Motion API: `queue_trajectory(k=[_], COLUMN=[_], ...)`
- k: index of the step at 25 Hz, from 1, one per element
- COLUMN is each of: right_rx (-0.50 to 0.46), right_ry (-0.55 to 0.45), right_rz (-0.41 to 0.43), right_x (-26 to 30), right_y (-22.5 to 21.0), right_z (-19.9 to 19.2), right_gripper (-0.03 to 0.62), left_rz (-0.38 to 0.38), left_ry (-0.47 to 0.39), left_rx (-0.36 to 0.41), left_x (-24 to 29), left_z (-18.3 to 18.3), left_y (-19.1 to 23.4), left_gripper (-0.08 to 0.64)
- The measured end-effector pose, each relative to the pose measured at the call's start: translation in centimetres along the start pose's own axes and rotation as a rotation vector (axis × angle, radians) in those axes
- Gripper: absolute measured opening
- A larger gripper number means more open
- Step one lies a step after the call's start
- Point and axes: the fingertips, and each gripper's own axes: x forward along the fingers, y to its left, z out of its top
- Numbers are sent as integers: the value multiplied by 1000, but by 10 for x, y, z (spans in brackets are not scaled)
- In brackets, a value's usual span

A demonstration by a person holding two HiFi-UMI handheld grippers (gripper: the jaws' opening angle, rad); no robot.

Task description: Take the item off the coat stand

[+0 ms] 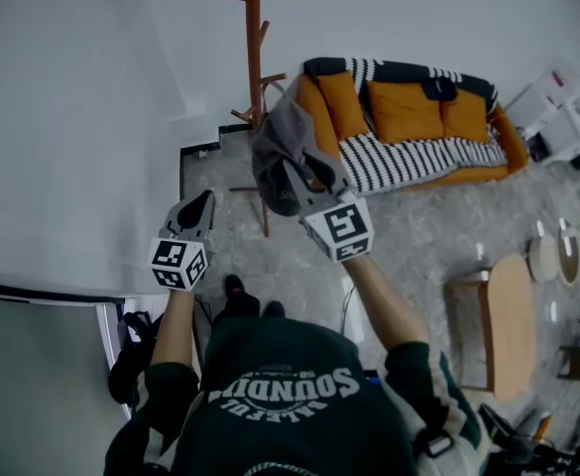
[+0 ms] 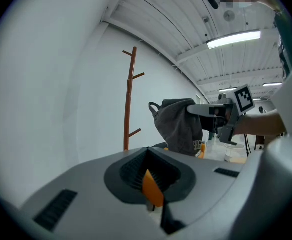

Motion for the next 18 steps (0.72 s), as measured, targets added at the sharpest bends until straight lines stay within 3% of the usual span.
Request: queue_trajectory(k=[18], right_rx=[37], right_ry=[9], right_rz=[-63], right_x=[-31], right_y=[-31], right_z=[-19], right_gripper=[71], left_rz=[-29], left_ry=[22], left_rx=[32], left_x=[12], left_z=[8], left_y=[-19], left_gripper=[0])
